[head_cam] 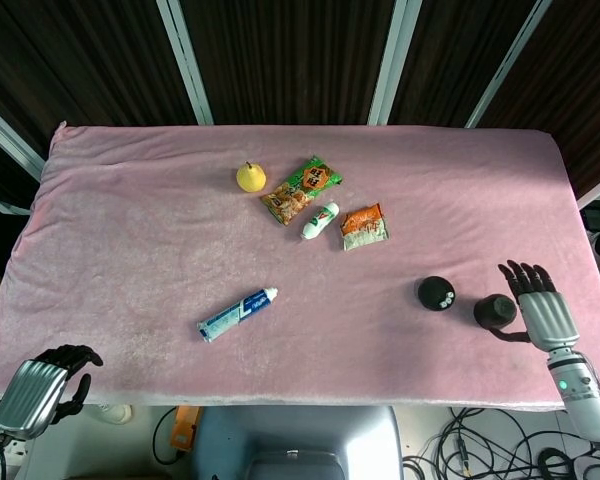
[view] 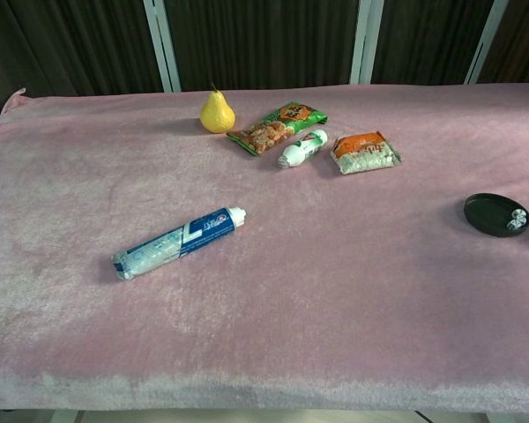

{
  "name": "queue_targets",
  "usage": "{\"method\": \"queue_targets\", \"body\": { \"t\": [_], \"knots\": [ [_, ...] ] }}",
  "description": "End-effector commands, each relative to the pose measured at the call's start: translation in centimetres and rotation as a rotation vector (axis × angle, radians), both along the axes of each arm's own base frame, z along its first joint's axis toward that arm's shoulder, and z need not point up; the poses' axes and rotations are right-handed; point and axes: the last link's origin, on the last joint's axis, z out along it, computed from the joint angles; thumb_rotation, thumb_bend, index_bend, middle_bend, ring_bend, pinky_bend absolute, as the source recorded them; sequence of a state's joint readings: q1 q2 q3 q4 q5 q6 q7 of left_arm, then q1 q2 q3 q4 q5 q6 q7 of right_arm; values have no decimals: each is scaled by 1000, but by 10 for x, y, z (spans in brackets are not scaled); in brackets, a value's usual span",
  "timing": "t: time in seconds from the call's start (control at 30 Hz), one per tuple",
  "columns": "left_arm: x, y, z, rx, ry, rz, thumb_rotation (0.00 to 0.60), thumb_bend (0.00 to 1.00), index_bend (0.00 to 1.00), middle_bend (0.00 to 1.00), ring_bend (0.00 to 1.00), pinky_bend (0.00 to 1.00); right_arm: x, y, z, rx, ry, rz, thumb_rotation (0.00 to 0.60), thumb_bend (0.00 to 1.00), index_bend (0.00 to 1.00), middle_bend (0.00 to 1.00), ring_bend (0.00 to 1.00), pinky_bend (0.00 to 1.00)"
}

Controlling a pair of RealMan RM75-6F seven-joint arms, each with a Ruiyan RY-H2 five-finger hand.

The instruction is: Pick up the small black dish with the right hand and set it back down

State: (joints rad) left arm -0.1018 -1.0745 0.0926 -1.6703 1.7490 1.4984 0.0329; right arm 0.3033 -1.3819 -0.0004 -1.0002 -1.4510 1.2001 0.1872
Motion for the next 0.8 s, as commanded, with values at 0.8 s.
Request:
{"method": "queue_targets", "body": {
  "t": [0.8],
  "knots": [
    [-1, 4, -1, 9, -1, -1, 600, 572, 455, 424, 381, 516, 39, 108, 55, -223, -262, -27, 600, 150, 0, 0, 0, 96]
  ]
}}
